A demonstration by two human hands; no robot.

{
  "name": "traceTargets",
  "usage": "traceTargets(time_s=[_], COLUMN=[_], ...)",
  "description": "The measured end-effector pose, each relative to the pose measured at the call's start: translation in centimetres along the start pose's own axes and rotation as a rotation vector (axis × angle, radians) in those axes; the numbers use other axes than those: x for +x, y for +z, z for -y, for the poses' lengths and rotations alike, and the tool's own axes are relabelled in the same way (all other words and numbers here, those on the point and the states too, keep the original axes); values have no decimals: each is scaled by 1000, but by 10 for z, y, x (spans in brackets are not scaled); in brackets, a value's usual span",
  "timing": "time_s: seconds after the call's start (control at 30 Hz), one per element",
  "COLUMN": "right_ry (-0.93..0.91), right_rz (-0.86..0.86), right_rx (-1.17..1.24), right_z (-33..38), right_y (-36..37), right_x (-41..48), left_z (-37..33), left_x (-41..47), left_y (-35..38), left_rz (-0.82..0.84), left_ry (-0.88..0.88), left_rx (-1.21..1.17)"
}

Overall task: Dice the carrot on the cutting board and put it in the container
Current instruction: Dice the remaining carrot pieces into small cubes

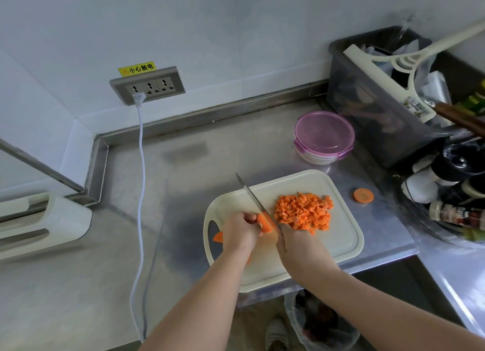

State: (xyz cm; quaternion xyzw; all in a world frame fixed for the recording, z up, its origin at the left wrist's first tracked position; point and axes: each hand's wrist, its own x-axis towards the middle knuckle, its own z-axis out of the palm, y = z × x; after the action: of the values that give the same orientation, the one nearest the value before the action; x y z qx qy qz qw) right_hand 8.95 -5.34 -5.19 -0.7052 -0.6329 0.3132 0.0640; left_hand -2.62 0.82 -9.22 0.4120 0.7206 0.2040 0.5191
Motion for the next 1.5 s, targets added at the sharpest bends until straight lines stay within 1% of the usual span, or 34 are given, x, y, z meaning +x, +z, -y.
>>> traceTargets(time_s=[0.1, 0.3, 0.5, 0.7, 0.87, 1.03, 1.23, 1.5], right_ry=[32, 72, 70, 99, 82, 135, 145, 58], right_rz=[34, 59, 55, 105, 143, 142, 123, 22], right_rx=[-35, -26, -52, -79, -141, -64, 20, 82], right_z=[3, 3, 2, 2, 0, 0, -2, -2], right_y=[5, 11, 12, 12, 17, 19, 16, 5], right_x=[-2, -2, 0, 2, 6, 7, 7, -4], left_z=[-2, 3, 3, 3, 5, 6, 4, 3], left_x=[-2, -1, -1, 0, 5, 6, 1, -4], left_y=[-1, -1, -1, 0, -1, -2, -4, -1], left_rz=[8, 12, 2, -2, -15, -34, -31, -22], left_ry=[26, 40, 59, 65, 78, 94, 110, 78], left_rx=[22, 32, 35, 56, 96, 157, 155, 62])
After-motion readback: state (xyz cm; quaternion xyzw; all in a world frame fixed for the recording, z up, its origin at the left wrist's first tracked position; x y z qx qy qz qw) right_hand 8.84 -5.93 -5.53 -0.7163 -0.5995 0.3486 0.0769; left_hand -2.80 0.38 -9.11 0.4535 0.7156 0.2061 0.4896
